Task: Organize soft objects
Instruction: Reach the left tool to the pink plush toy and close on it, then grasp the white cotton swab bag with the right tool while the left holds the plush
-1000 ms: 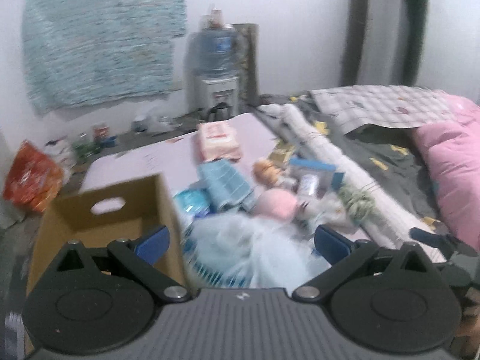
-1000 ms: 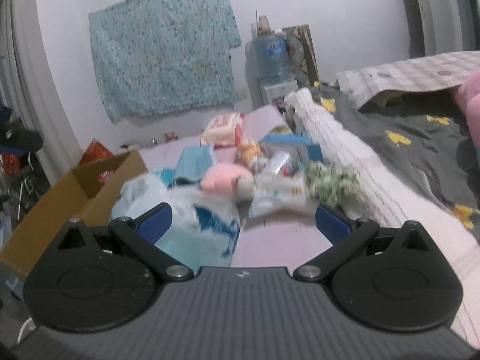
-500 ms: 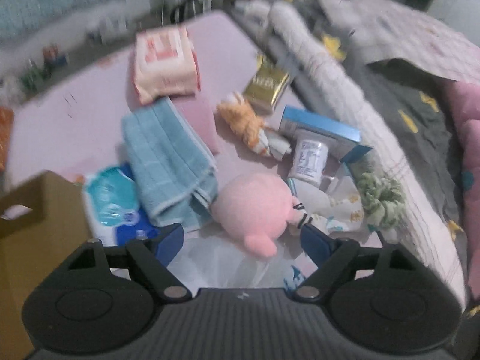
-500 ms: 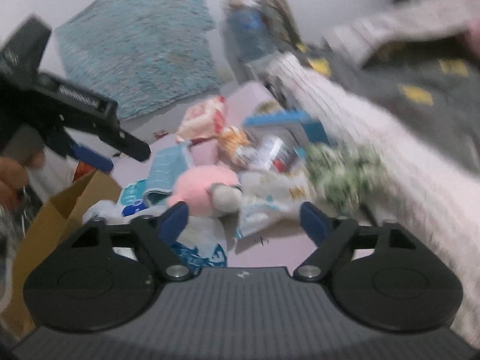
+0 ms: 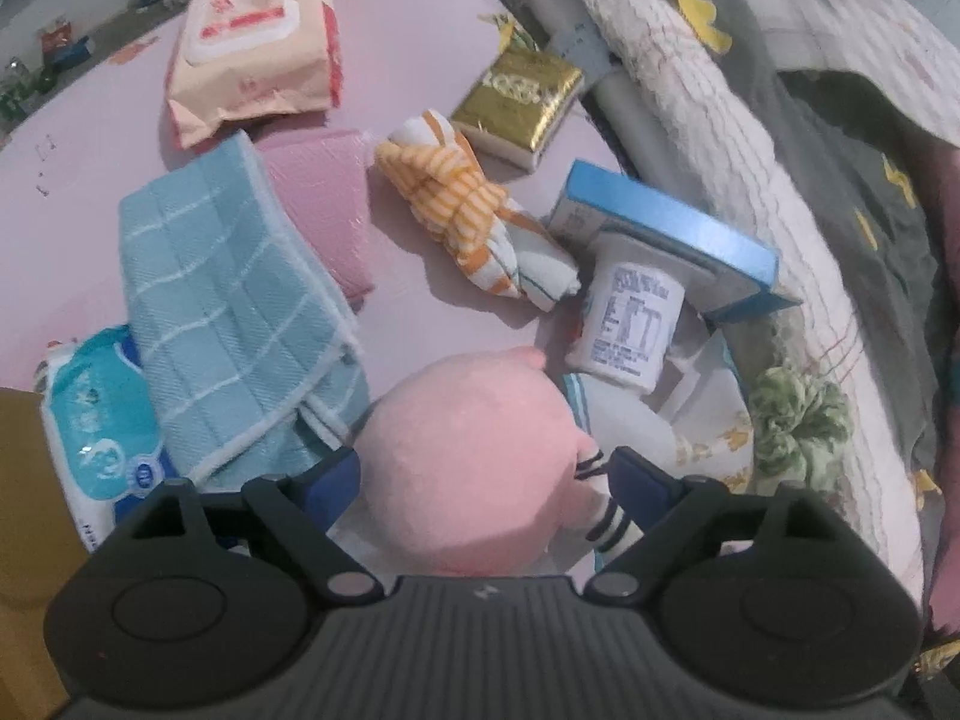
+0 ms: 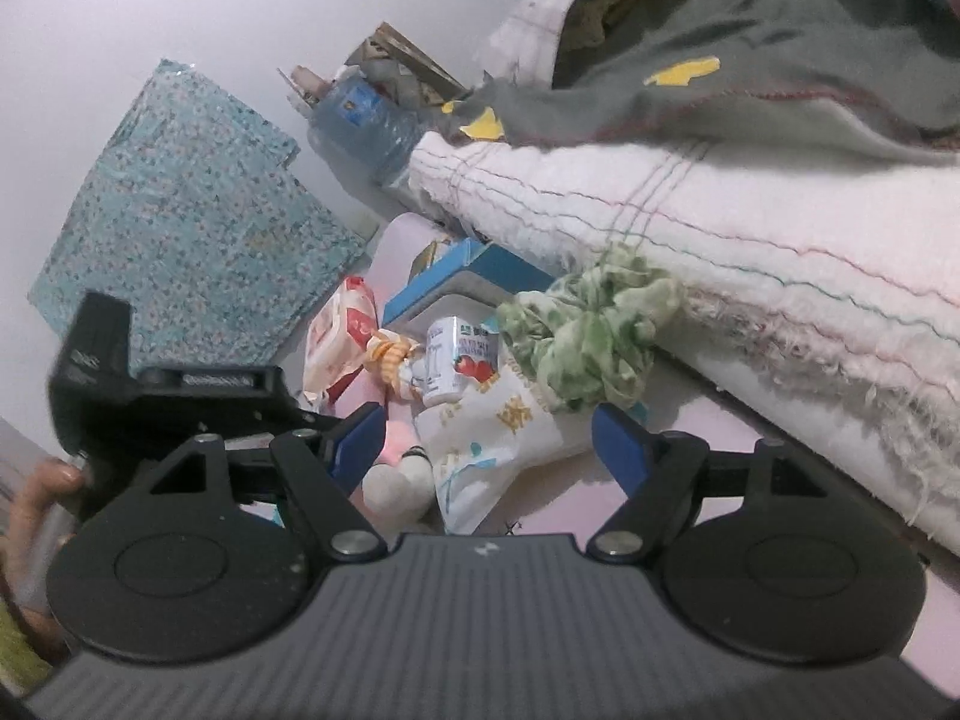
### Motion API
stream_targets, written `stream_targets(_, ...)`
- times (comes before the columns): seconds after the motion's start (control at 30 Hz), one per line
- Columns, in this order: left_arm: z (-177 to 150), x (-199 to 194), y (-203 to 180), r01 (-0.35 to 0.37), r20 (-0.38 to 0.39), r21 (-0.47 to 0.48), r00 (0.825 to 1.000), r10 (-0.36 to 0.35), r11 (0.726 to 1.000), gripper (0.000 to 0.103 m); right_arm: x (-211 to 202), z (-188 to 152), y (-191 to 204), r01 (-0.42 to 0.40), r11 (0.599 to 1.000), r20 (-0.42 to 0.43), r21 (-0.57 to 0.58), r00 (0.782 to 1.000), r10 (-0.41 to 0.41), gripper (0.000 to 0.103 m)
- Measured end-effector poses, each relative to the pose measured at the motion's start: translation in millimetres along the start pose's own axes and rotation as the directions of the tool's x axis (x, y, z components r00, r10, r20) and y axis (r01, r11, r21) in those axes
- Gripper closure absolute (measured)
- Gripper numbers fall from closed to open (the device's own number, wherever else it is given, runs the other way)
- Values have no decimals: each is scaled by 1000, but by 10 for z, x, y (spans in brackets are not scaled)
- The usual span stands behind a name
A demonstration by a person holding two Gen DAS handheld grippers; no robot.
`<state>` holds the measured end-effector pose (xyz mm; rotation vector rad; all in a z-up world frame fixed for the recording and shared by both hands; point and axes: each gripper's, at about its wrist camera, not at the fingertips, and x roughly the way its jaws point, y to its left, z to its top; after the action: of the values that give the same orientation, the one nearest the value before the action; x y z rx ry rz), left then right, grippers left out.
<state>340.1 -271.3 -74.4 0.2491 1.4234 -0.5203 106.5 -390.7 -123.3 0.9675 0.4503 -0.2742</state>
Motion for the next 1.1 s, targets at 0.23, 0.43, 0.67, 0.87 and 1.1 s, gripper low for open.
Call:
stream_targets(0.23, -18, 130, -84, -95, -1, 35, 995, 95, 995, 14, -8, 77, -116, -11, 998, 1, 60, 1000, 11, 27)
stream_targets(0.43, -45, 97, -83, -112, 36, 33, 993, 111, 993, 22, 207, -4, -227, -64, 981, -88, 184, 993, 81, 27)
stream_targets(0.67, -88, 64, -67, -100, 55, 44, 994, 97, 994, 26, 632, -30, -186, -20, 960, -86, 279, 995, 46, 30)
stream_targets(0.87, -109, 63, -87, -109, 63, 55, 992, 105, 993, 27, 874, -63, -151, 22, 945, -47, 327, 999, -7, 42)
stream_targets(1.1, -160, -44, -135, -106, 85, 67, 991, 100, 992, 28, 963, -27, -211, -24, 933, -50, 360, 998, 45, 76)
